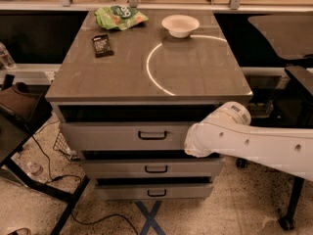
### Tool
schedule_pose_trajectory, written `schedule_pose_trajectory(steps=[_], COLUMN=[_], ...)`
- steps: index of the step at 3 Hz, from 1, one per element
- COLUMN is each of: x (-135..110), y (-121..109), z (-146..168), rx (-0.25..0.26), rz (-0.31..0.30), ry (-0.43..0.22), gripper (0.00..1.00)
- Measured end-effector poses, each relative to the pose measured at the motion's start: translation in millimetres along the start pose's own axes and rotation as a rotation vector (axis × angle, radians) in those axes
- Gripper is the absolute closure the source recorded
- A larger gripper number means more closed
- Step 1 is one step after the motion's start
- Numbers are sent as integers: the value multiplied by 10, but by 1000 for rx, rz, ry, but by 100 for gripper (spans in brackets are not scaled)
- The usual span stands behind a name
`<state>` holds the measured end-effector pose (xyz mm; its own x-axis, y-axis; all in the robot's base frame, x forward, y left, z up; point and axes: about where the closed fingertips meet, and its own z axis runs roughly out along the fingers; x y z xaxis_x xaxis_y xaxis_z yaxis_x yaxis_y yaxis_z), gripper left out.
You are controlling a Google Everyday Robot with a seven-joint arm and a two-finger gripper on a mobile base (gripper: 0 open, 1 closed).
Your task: Close top drawer
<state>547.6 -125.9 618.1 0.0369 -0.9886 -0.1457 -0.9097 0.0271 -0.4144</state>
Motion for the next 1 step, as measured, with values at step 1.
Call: schedule_pose_trajectory(steps=[1], x=[0], y=[0], z=[0], rx=[0], rz=[0], ry=[0], gripper=[100])
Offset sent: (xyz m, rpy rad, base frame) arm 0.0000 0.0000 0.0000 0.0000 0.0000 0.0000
